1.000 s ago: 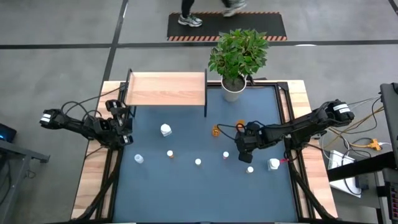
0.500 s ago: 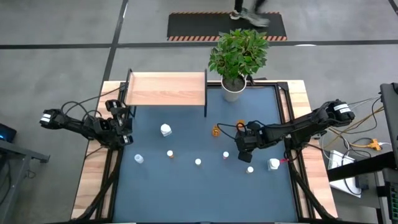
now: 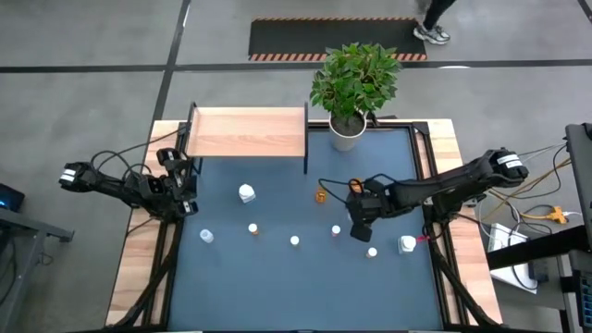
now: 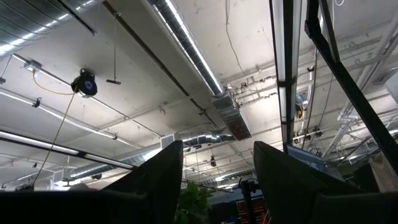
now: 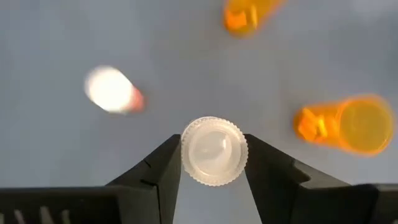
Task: Pick and place medicine bottles onto shelf by color
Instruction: Put the right transparent pill bottle on the shelf, then put the left white pill bottle on the shelf
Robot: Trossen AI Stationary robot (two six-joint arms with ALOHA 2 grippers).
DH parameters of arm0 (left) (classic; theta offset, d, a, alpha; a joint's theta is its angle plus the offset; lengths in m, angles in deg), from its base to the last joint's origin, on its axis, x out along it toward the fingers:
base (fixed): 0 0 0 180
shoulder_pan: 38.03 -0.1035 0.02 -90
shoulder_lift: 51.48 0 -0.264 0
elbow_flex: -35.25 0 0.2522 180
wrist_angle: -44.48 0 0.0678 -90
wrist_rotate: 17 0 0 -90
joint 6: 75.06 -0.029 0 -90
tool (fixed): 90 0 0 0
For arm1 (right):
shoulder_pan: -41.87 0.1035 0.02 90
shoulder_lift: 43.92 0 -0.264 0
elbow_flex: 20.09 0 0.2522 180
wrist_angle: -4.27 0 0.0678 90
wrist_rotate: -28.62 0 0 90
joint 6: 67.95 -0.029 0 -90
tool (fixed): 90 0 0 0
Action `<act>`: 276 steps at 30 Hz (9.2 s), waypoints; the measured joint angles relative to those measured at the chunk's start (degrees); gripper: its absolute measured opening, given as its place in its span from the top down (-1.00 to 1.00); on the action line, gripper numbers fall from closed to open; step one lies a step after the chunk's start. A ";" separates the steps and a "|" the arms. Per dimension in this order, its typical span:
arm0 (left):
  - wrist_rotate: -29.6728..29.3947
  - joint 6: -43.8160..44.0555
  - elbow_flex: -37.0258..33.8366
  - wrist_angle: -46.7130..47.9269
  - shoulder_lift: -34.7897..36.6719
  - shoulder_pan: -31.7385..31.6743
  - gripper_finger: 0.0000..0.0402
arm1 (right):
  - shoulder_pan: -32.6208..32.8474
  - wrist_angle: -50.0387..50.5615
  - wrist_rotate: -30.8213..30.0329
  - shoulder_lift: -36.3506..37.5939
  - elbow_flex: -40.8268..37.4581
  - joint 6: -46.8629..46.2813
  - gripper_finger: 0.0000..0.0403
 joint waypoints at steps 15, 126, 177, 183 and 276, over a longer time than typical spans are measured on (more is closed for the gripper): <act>0.00 0.08 0.00 -0.01 -0.01 -0.01 0.11 | -0.28 3.22 0.02 -11.98 31.57 11.83 0.29; 0.22 18.23 0.07 0.04 -8.05 0.00 0.11 | 8.15 -37.90 -4.57 1.81 0.28 34.89 -0.07; -0.33 68.07 56.87 110.05 -46.59 1.73 0.11 | -5.75 -76.95 14.93 28.94 -36.32 51.59 -0.07; -1.54 68.06 65.82 131.67 -54.21 0.16 0.08 | -5.75 -76.51 14.95 28.97 -36.77 51.59 -0.07; -8.28 16.87 90.39 154.30 -51.52 -13.83 0.12 | -5.73 -72.06 13.38 31.63 -36.03 54.50 -0.07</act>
